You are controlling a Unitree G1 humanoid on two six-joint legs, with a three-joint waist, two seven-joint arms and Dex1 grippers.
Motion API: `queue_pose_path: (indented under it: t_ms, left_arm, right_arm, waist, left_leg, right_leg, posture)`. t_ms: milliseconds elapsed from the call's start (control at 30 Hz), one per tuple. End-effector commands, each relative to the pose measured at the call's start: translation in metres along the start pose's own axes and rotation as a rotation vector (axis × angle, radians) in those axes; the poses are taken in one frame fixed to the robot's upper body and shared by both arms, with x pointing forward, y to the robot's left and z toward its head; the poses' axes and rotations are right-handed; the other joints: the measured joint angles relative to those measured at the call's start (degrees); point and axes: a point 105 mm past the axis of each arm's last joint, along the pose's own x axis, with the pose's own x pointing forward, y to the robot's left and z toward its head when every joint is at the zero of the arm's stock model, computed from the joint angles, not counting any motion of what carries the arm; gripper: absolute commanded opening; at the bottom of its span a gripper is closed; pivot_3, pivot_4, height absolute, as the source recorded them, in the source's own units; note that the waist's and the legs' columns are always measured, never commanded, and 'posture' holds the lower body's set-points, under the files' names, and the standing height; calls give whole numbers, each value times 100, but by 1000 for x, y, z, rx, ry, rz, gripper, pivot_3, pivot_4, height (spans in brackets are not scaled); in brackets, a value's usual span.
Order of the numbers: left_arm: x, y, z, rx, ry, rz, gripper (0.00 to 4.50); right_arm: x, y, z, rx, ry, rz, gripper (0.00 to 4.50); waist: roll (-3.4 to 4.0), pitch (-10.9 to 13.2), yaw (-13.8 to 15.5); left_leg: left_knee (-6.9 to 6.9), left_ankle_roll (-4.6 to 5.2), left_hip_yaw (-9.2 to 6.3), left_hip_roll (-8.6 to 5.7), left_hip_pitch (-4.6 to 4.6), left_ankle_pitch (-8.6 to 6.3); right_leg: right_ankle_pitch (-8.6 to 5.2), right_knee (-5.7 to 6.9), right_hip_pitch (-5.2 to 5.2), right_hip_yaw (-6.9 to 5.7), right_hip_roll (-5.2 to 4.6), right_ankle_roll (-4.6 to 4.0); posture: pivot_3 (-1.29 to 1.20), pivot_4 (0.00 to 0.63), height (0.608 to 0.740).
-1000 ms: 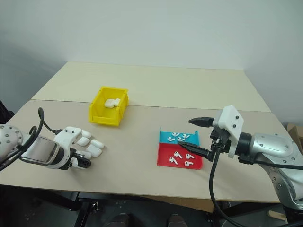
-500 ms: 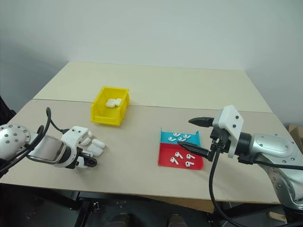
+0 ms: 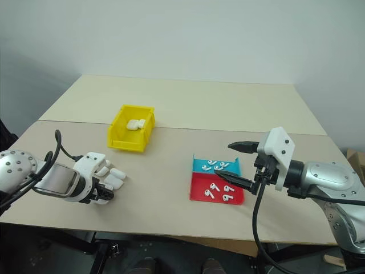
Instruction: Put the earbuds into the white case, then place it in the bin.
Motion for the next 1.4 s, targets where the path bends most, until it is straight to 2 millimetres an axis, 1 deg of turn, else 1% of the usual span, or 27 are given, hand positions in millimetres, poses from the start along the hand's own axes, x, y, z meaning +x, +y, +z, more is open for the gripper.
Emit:
queue_pose_path:
  t_ms: [33, 167, 200, 300, 367, 400, 467, 533, 567, 667, 767, 833, 867, 900, 967, 1067, 1200, 1333, 1400]
  left_arm:
    - [-8, 0, 2, 9, -40, 4, 2794]
    - [-30, -7, 16, 32, -186, 3, 2794]
    - [-40, -7, 20, 49, -231, 8, 2794]
    - [-72, 4, 24, 61, -350, 72, 2794]
    - [-93, 10, 25, 82, -390, 73, 2794]
    - [-104, 8, 29, 84, -451, 63, 2794]
    - [-126, 3, 40, 76, -650, 47, 2794]
    - [-138, -2, 49, 69, -837, 6, 2794]
    - [-141, -8, 53, 59, -912, -67, 2794]
    - [-145, -26, 61, 68, -1048, -299, 2794]
    - [-148, -48, 66, 168, -1149, -590, 2794]
    - [-144, -61, 69, 269, -1168, -722, 2794]
    - [-143, -68, 69, 350, -1187, -826, 2794]
    - [-142, -73, 69, 426, -1204, -911, 2794]
    - [-138, -77, 68, 548, -1221, -1019, 2794]
    - [-135, -81, 70, 688, -1232, -1133, 2794]
    - [-141, -89, 73, 813, -1262, -1308, 2794]
    - [-146, -94, 75, 836, -1306, -1370, 2794]
    - [-147, -96, 74, 830, -1320, -1378, 2794]
  right_arm:
    - [-3, -1, 11, -44, -37, -14, 4500]
    - [-2, -1, 10, -44, -41, -18, 4500]
    - [-2, -1, 9, -45, -42, -21, 4500]
    - [-2, -2, 8, -53, -48, -33, 4500]
    - [-3, -3, 9, -55, -58, -46, 4500]
    - [-3, -4, 9, -55, -64, -52, 4500]
    - [-2, -5, 8, -58, -72, -64, 4500]
    - [0, -6, 8, -59, -82, -74, 4500]
    - [2, -6, 8, -60, -89, -76, 4500]
    - [5, -7, 12, -73, -108, -78, 4500]
    - [7, -8, 16, -87, -123, -89, 4500]
    - [9, -9, 19, -99, -127, -95, 4500]
    - [10, -9, 21, -101, -128, -93, 4500]
    - [11, -10, 23, -99, -130, -90, 4500]
    - [12, -10, 25, -93, -127, -79, 4500]
    - [13, -11, 25, -95, -90, -54, 4500]
    - [17, -15, 21, -129, 4, -23, 4500]
    - [21, -17, 20, -143, 66, 3, 4500]
    - [25, -14, 19, -157, 102, 37, 4500]
  waist:
    - [0, 0, -10]
    - [-1, 1, 4]
    - [-3, 2, 8]
    - [-7, 4, -21]
    - [-6, 5, -19]
    - [-6, 5, -14]
    - [-1, 3, 8]
    - [2, 1, 47]
    - [3, 0, 54]
    - [5, -2, 64]
    - [5, -2, 73]
    - [5, -2, 71]
    - [8, -3, 75]
    - [8, -4, 73]
    - [8, -4, 67]
    - [8, -4, 42]
    - [7, -3, 4]
    - [7, -3, -53]
    - [7, -3, -63]
  left_leg:
    - [0, 0, 0, 0, 0, 0]
    - [-1, 0, 0, 1, -5, 0]
    - [0, 0, 0, 1, -6, 0]
    - [-2, -2, 1, 2, -7, -1]
    - [-7, -5, 5, 4, -5, -3]
    - [-7, -5, 6, 4, -5, -3]
    - [-11, -5, 9, 4, -1, -3]
    - [-9, -6, 10, 2, 1, -3]
    - [-8, -7, 10, 4, 2, -2]
    - [-7, -14, 11, 3, 4, 2]
    - [-7, -15, 11, 1, 2, 3]
    - [-6, -15, 11, 1, -2, 3]
    - [-7, -14, 11, 1, -2, 3]
    - [-7, -14, 11, 0, -1, 3]
    - [-6, -14, 11, 0, -2, 3]
    - [-6, -11, 9, 1, -7, 2]
    - [1, -5, 7, 1, -16, -1]
    - [7, 6, 5, 4, -17, -8]
    - [7, 8, 4, 6, -17, -9]
  right_leg:
    - [0, 0, 0, 0, 0, 0]
    - [0, -1, -4, 0, 0, 0]
    - [0, -2, -4, 0, -1, 0]
    - [0, -4, -7, 0, 0, 0]
    - [-1, -5, -9, 2, 1, -1]
    - [-2, -3, -12, 2, 1, -2]
    - [-2, -5, -9, 2, -2, -2]
    - [-2, -6, -4, 0, -6, -2]
    - [-2, -7, -2, -2, -4, -3]
    - [1, -13, -1, -1, 0, -7]
    - [1, -12, -1, 0, 1, -7]
    - [0, -12, -3, 0, 1, -7]
    - [0, -12, -2, 0, 2, -6]
    - [0, -12, -2, 1, 2, -6]
    - [0, -13, -2, 0, 3, -6]
    - [0, -13, -4, 0, 4, -5]
    - [0, -13, -6, -1, 4, -3]
    - [-2, -12, -5, 0, 4, 0]
    - [-3, -8, -7, 0, 6, 2]
  posture:
    - [0, 150, 740]
    - [0, 150, 740]
    - [0, 150, 740]
    - [0, 150, 740]
    - [0, 150, 740]
    - [0, 150, 740]
    - [0, 150, 740]
    - [0, 150, 740]
    - [0, 150, 740]
    - [0, 150, 740]
    - [0, 150, 740]
    - [0, 150, 740]
    - [0, 150, 740]
    - [0, 150, 740]
    - [0, 150, 740]
    - [0, 150, 740]
    - [0, 150, 740]
    - [0, 150, 740]
    - [0, 150, 740]
